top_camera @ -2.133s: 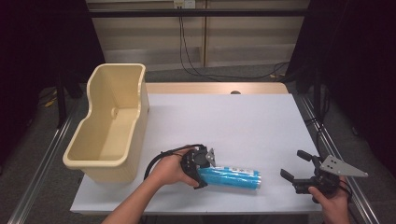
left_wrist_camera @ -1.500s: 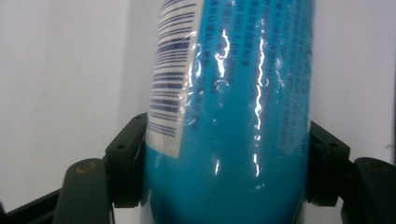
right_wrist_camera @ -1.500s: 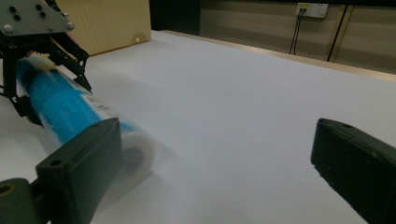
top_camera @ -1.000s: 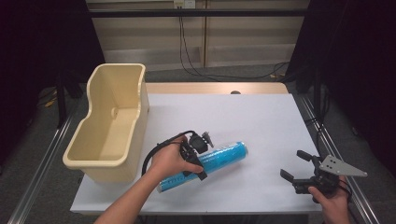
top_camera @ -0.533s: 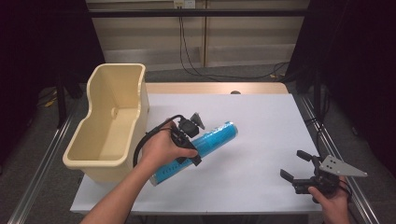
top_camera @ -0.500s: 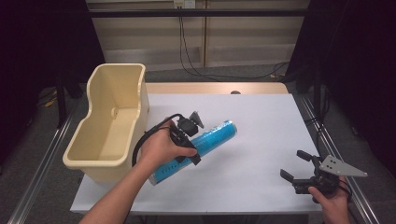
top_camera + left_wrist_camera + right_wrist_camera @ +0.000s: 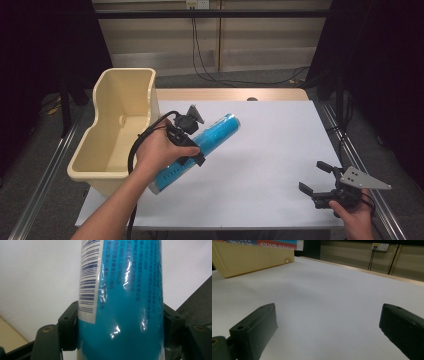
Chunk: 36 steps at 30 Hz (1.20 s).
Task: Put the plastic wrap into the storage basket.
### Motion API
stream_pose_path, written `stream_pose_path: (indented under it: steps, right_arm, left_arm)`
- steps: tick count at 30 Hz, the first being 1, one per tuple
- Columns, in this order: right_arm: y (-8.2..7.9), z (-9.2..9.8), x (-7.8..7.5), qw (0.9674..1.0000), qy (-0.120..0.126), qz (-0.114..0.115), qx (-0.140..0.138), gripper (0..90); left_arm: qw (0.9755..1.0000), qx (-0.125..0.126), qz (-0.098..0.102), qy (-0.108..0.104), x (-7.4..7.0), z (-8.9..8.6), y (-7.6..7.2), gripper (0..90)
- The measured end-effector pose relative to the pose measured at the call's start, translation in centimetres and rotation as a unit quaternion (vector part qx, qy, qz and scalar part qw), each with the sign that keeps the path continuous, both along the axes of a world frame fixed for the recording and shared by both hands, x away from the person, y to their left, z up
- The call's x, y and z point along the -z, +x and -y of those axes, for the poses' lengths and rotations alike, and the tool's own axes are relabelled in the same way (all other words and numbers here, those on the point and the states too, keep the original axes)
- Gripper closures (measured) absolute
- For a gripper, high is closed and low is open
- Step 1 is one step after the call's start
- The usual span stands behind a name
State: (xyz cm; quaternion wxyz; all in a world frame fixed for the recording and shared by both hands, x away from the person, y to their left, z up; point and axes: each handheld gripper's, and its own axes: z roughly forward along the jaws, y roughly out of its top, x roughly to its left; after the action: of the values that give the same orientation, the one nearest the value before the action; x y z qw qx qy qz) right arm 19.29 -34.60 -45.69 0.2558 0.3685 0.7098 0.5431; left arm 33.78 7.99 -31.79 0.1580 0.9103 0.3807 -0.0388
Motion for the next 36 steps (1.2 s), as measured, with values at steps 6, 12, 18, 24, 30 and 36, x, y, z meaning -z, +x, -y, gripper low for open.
stream_pose_path:
  steps: [6, 12, 18, 24, 30, 36]
  right_arm:
    - [0.0, -0.1, 0.0, 1.0, 0.003, 0.002, -0.003, 0.8]
    - [0.0, -0.2, 0.0, 1.0, 0.004, 0.005, -0.003, 0.9]
    - [0.0, -0.2, 0.0, 1.0, 0.004, 0.005, -0.004, 0.9]
    - [0.0, -0.2, -0.1, 1.0, 0.005, 0.005, -0.003, 0.9]
    - [0.0, -0.2, -0.1, 1.0, 0.007, 0.005, -0.003, 0.9]
    - [0.1, -0.3, 0.0, 1.0, 0.006, 0.004, -0.005, 1.0]
  left_arm:
    - [0.9997, -0.023, 0.003, -0.01, -1.5, -1.5, 0.2, 31.9]
    - [0.9986, -0.05, 0.007, -0.017, -2.7, -2.9, 0.1, 31.9]
    - [0.997, -0.074, 0.006, -0.022, -3.5, -4.4, 0.2, 31.9]
    - [0.9948, -0.1, 0.012, -0.017, -4.4, -6.0, 0.3, 31.9]
    - [0.9923, -0.123, 0.019, -0.005, -5.0, -7.8, 0.4, 31.9]
    - [0.9882, -0.151, 0.025, -0.002, -5.4, -9.3, 0.4, 31.9]
